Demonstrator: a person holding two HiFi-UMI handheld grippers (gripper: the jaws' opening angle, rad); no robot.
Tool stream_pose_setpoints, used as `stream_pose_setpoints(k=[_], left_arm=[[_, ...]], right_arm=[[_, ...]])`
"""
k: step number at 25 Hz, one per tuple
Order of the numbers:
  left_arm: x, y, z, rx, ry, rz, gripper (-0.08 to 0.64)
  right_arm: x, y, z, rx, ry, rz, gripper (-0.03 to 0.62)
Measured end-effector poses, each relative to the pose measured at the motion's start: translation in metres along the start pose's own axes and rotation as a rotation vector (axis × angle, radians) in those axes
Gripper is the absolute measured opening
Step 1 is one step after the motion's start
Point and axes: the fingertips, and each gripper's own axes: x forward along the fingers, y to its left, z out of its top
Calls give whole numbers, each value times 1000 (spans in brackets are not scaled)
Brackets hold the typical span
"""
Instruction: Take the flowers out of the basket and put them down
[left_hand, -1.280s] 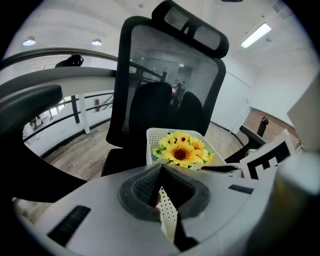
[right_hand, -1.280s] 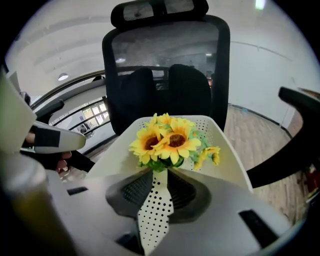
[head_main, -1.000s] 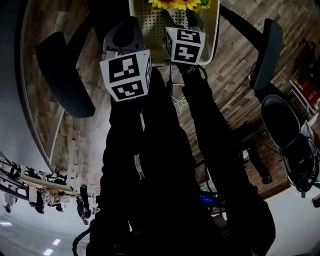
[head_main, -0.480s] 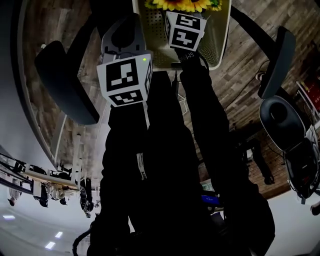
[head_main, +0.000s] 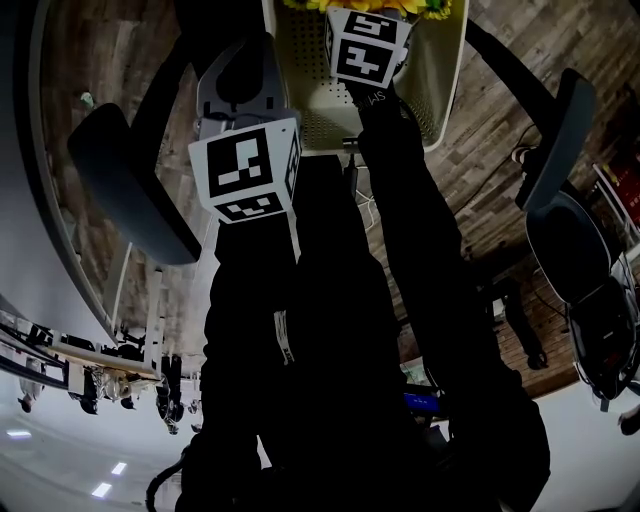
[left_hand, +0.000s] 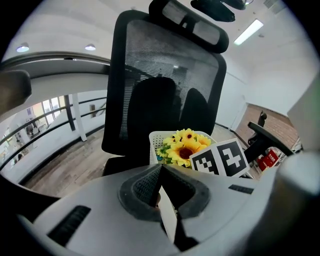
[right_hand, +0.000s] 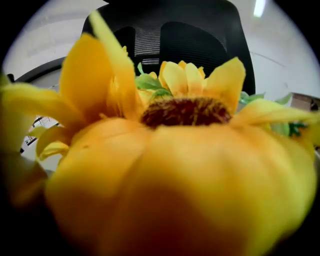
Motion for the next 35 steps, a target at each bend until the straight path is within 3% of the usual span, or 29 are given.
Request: stream_pose_setpoints(k=[13,18,21,35], left_arm=[[12,12,7,-14,-2,27,-2],[11,13,1,-12,9,26,-2],[8,13,-2,-9,12,21,-2],[-31,15,5,-1,-23,15,-2]], right_arm=[[20,-3,1,24,42,-21,504],[29,-7,2,98,10,-73,525],[31,-7,4,93,-5,-98,526],[-15,4,14,25,-80,-30,526]])
